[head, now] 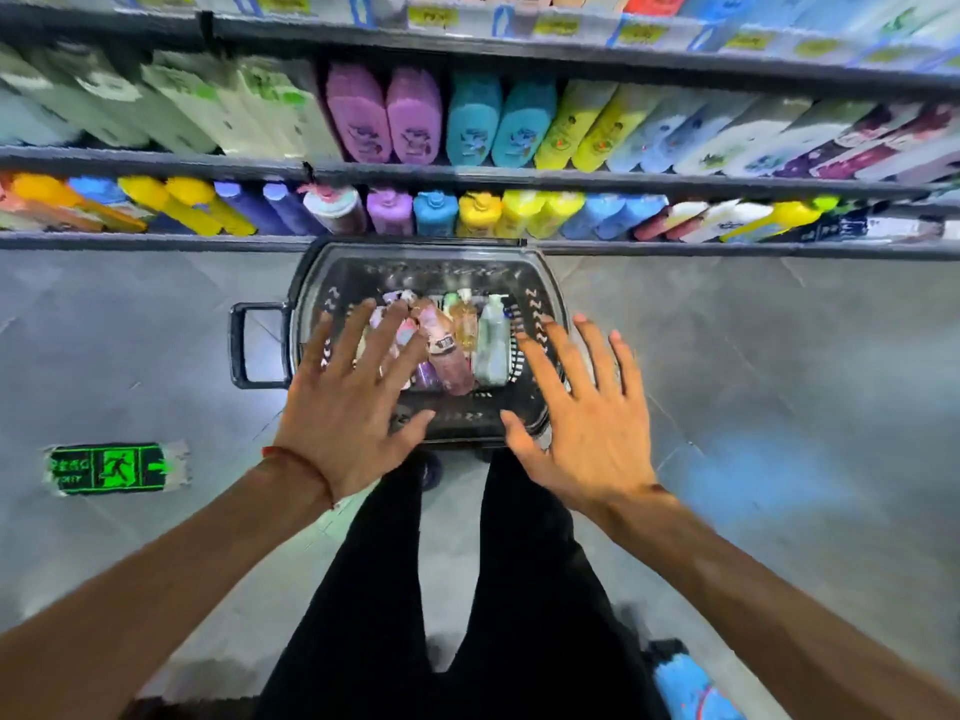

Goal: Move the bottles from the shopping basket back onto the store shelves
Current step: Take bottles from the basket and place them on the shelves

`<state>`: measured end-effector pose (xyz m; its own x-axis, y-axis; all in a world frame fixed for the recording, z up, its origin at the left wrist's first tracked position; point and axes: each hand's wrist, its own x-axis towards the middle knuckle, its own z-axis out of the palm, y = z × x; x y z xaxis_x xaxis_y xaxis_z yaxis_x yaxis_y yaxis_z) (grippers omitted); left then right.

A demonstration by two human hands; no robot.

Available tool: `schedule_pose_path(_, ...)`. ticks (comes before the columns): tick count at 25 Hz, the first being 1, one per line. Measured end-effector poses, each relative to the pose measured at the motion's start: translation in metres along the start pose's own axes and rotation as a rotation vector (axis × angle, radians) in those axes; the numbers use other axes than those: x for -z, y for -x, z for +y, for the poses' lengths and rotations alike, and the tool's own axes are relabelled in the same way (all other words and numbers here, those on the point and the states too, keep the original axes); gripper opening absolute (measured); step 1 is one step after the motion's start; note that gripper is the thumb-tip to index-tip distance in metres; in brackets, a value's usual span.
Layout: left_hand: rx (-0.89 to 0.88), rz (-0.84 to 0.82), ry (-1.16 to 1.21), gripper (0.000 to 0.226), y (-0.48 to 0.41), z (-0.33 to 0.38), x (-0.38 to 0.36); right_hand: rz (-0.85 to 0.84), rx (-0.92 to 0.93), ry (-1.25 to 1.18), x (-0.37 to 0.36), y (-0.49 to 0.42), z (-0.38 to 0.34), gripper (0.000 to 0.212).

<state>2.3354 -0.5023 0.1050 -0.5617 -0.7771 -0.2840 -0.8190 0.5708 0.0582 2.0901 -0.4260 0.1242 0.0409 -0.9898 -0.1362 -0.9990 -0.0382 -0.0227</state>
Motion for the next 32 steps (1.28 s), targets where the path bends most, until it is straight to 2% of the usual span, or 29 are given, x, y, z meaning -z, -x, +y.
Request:
schedule_pose_path(11,-0.134,-0.120,-0.018,0.082,-0.067,-0.010,-0.149,-0.028,-0.124,-0.040,-0.154,-0.011,-0.005,0.069)
schedule_pose_path(19,-0.076,-0.219,0.013,0.086,-0.113,-0.010,-0.281,-0.288,-0.213,-0.106,-0.304,-0.057,0.022,0.073)
schedule_pose_path(24,0.045,-0.256,0.054,0.085,-0.127,-0.010,-0.342,-0.552,-0.464,-0.366,-0.417,-0.109,0.038,0.082)
schedule_pose_path(26,0.087,-0.262,0.099,0.084,-0.131,-0.013,-0.351,-0.578,-0.644,-0.517,-0.455,-0.125,0.038,0.087)
schedule_pose_path(29,0.123,-0.256,0.133,0.083,-0.137,-0.018,-0.357,-0.573,-0.881,-0.720,-0.491,-0.136,0.034,0.083)
schedule_pose_path(32,0.154,-0.241,0.147,0.083,-0.142,-0.025,-0.360,-0.562,-0.932,-0.715,-0.514,-0.134,0.036,0.081)
